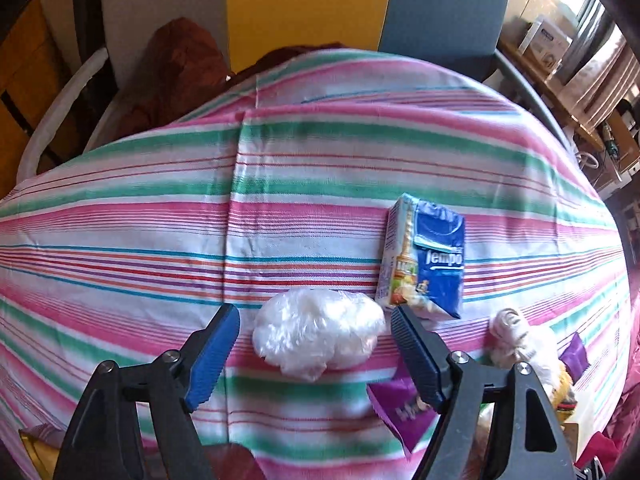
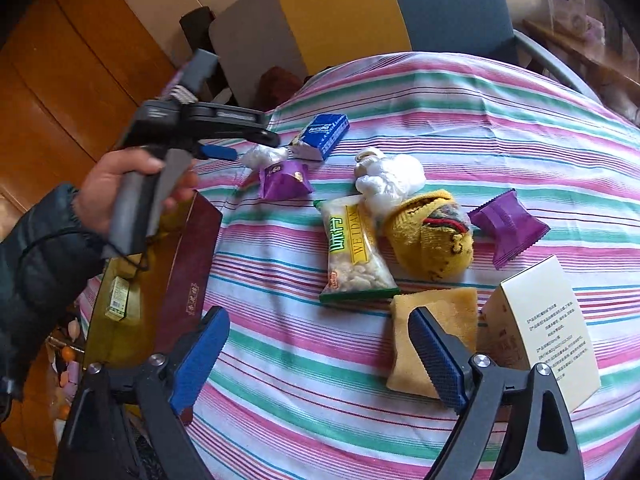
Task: Organize objects
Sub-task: 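Move the left tool to the plastic-wrapped white bundle and grasp it, then carry the white bundle over the tray while the right tool grasps the purple candy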
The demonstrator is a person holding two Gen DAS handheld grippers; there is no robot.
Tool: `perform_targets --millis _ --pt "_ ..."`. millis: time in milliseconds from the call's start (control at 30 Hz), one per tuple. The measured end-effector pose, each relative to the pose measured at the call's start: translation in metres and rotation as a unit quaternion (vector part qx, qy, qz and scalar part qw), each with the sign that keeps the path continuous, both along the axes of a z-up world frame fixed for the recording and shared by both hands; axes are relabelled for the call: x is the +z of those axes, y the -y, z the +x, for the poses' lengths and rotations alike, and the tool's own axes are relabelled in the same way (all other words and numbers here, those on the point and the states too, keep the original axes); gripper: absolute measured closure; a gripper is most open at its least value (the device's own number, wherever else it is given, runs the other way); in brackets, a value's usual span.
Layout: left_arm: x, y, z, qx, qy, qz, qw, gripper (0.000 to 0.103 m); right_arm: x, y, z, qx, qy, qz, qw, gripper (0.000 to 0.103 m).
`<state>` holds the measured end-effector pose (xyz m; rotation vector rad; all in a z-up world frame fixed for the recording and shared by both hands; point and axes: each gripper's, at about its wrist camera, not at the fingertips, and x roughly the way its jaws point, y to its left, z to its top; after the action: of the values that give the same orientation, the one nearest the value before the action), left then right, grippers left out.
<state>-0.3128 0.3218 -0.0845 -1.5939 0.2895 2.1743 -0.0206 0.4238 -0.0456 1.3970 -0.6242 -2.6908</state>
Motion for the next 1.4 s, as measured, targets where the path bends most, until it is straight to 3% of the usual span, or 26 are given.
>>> perform_targets --millis 200,300,600,833,967,1167,1400 --pt "-0.008 -0.007 0.005 -0.009 -0.005 0.002 0.9999 0.040 0.002 -0.001 0.001 0.000 -0.005 0.002 1.000 0.010" --pt "0.006 0.001 0.020 -0.014 -0.043 0.011 0.9989 0.040 0.000 -0.002 0.002 -0.006 0.000 0.018 1.000 0.012" --pt "0.061 0.059 0.111 -0.050 -0.122 0.075 0.9884 0.040 -0.010 -0.005 0.001 -0.010 0.020 0.042 0.999 0.013" --pt "0.083 0.115 0.190 -0.067 -0.186 0.085 0.9765 0.040 -0.020 0.002 -0.002 0.004 0.033 0.083 0.996 0.013" --pt "0.081 0.150 0.217 -0.050 -0.186 0.089 0.9773 0.040 -0.024 0.009 -0.004 0.014 0.037 0.102 0.994 0.013" --pt "0.070 0.201 0.243 -0.018 -0.175 0.088 0.9804 0.040 -0.024 0.020 -0.013 0.030 0.036 0.081 0.996 0.018" --pt "0.060 0.241 0.242 0.018 -0.160 0.108 0.9809 0.040 -0.002 0.022 -0.081 0.054 -0.002 0.079 0.995 0.020"
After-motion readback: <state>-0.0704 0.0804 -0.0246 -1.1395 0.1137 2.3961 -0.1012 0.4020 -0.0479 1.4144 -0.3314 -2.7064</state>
